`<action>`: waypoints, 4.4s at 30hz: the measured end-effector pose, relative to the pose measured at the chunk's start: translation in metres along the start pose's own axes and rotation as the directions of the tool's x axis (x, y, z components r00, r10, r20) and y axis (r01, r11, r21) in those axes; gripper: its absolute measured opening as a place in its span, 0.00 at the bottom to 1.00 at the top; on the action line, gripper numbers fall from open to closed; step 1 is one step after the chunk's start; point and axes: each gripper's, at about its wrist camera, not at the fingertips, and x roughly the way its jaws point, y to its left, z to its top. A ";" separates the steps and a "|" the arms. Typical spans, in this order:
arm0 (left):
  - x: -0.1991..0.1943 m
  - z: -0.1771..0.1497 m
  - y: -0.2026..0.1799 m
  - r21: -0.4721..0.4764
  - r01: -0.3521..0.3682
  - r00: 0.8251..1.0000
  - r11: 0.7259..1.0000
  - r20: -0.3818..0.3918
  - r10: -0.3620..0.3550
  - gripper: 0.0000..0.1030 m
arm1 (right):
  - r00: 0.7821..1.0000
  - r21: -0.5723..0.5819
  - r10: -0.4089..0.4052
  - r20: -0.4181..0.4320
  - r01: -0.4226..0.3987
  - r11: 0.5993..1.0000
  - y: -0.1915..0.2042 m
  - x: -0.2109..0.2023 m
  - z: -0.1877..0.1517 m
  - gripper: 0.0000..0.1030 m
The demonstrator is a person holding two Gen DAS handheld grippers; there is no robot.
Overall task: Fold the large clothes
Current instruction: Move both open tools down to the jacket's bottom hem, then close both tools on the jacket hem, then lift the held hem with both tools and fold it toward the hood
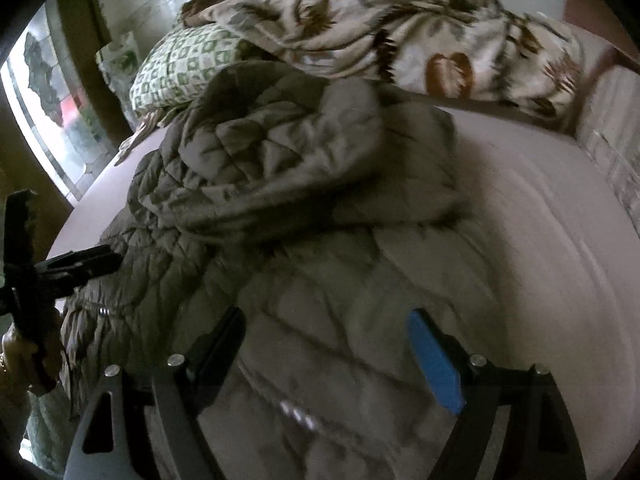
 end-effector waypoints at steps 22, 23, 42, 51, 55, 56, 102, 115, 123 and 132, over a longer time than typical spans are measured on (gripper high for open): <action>-0.134 -0.099 0.079 -0.166 -0.093 0.995 0.982 0.022 0.098 0.80 | 0.997 0.164 -0.066 -0.030 0.070 0.984 -0.061 -0.068 -0.081 0.83; -0.133 -0.106 0.082 -0.175 -0.084 0.996 0.981 0.002 0.086 0.80 | 0.998 0.169 -0.063 -0.031 0.068 0.983 -0.060 -0.068 -0.083 0.83; -0.068 -0.144 0.104 -0.212 -0.046 0.984 0.976 -0.177 0.008 0.79 | 0.994 0.186 -0.073 -0.081 0.087 0.979 -0.071 -0.072 -0.105 0.83; -0.071 -0.143 0.126 -0.296 0.026 0.984 0.955 -0.159 -0.076 0.59 | 0.993 0.214 -0.004 -0.116 0.029 0.976 -0.080 -0.071 -0.112 0.83; -0.072 -0.145 0.122 -0.257 0.008 0.982 0.966 -0.181 -0.057 0.57 | 0.983 0.249 0.070 -0.172 -0.026 0.968 -0.084 -0.061 -0.117 0.83; -0.071 -0.145 0.117 -0.226 -0.009 0.981 0.974 -0.193 -0.035 0.57 | 0.978 0.259 0.088 -0.189 -0.037 0.965 -0.086 -0.056 -0.118 0.83; -0.080 -0.087 0.047 -0.120 0.093 0.993 0.988 -0.059 -0.101 0.18 | 0.973 0.247 0.209 -0.098 -0.179 0.952 -0.073 -0.079 -0.106 0.20; -0.130 -0.047 0.052 -0.096 0.134 0.989 0.986 0.082 -0.127 0.18 | 0.964 0.206 0.260 0.058 -0.266 0.942 -0.075 -0.120 -0.052 0.19; -0.137 -0.014 0.055 -0.118 0.153 0.982 0.981 0.129 -0.138 0.18 | 0.941 0.208 0.300 0.160 -0.329 0.921 -0.086 -0.134 -0.011 0.19; -0.132 0.030 0.055 -0.127 0.110 0.983 0.986 0.164 -0.088 0.18 | 0.929 0.242 0.317 0.189 -0.357 0.902 -0.098 -0.123 0.034 0.19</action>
